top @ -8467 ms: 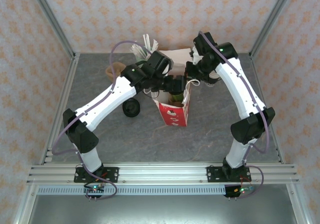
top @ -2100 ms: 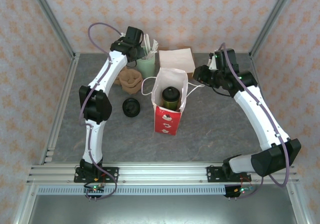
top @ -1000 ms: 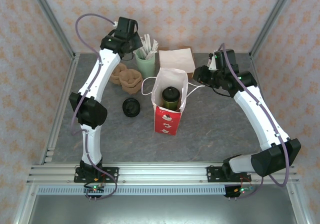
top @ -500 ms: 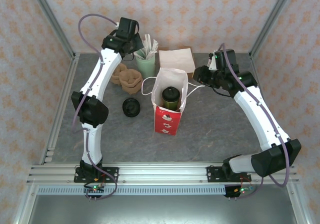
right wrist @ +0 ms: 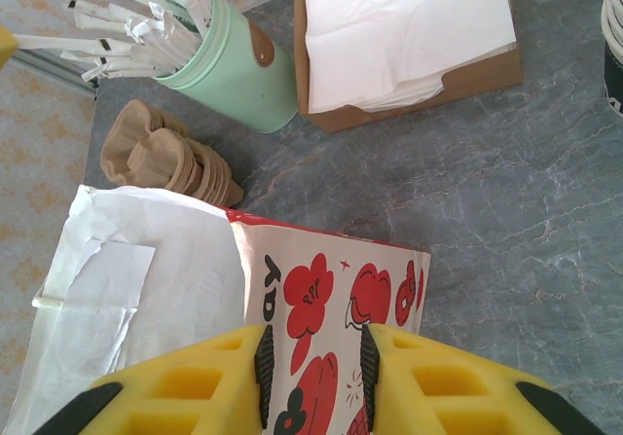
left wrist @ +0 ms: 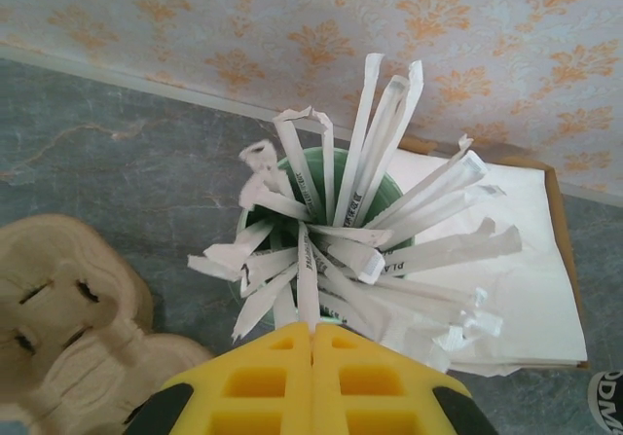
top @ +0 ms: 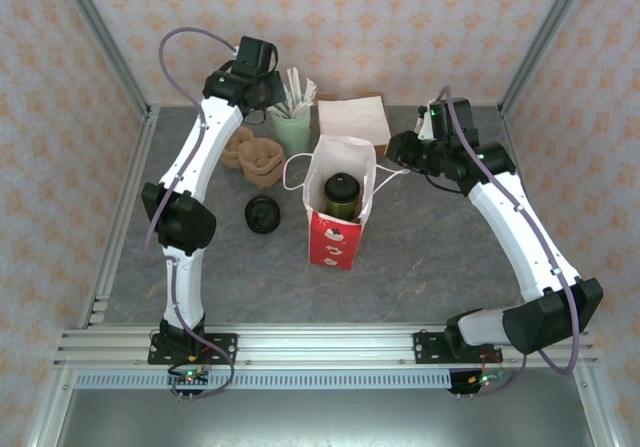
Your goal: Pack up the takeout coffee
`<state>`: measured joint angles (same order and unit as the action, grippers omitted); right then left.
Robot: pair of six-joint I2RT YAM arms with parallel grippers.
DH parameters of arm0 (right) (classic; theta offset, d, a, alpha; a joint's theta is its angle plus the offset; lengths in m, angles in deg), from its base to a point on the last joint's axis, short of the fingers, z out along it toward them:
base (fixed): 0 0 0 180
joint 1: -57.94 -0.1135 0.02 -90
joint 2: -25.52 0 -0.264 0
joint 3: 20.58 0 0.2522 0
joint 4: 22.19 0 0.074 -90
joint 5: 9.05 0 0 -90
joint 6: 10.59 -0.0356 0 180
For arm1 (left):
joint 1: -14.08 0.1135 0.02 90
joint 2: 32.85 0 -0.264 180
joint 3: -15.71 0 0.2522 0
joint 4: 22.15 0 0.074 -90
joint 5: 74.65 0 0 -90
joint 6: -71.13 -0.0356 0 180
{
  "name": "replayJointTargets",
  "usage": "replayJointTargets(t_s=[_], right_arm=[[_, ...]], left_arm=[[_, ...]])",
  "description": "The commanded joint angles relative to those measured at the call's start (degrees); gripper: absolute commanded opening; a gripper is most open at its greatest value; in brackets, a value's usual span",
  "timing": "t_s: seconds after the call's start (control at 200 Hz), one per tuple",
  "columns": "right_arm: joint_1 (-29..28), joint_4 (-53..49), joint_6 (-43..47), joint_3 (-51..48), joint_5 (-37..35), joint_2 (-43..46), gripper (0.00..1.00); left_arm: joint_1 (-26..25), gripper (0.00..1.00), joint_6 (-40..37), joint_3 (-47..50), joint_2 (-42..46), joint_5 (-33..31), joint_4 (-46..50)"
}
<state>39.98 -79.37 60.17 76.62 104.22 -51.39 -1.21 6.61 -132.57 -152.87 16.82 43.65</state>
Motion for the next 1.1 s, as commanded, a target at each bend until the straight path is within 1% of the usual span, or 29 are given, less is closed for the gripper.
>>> replayJointTargets(t_s=[0.0, 0.27, 0.405, 0.49, 0.55, 0.706, 0.886, 0.996, 1.091], right_arm=[[-0.2, 1.6, 0.8, -0.3, -1.9, 2.1, 0.32], [-0.2, 3.2, 1.0, 0.0, -4.5, 4.2, 0.32], [-0.1, 2.9, 1.4, 0.7, -6.6, 5.0, 0.32], [0.0, 3.1, 1.7, 0.8, -8.8, 5.7, 0.32], [0.2, 2.9, 2.2, 1.3, -10.5, 6.0, 0.32], [0.9, 2.6, 3.3, 2.7, -16.1, 5.8, 0.34], [1.0, 1.7, 5.0, 7.0, -20.2, 1.9, 0.34], [1.0, 2.8, 6.3, 9.9, -21.4, -1.2, 0.34], [1.1, 3.4, 7.1, 13.0, -21.2, -4.9, 0.34]], left_arm=[[-0.6, 0.01, -3.1, -0.5, 8.8, -1.0, 3.6], [-1.0, 0.01, -5.9, 5.6, 21.8, -2.0, 6.0], [-1.4, 0.01, -6.9, 6.2, 26.5, -1.5, 7.3], [-2.1, 0.01, -8.0, 6.2, 29.4, -0.6, 8.0], [-2.8, 0.02, -9.0, 6.4, 31.6, 1.8, 8.0], [-8.6, 0.02, -13.1, 6.3, 36.3, 2.9, 9.7], [-14.9, 0.02, -14.9, 6.7, 39.9, 6.4, 13.1], [-19.5, 0.02, -16.3, 8.4, 41.4, 7.5, 14.9], [-23.4, 0.02, -17.8, 9.8, 42.0, 5.6, 17.4]])
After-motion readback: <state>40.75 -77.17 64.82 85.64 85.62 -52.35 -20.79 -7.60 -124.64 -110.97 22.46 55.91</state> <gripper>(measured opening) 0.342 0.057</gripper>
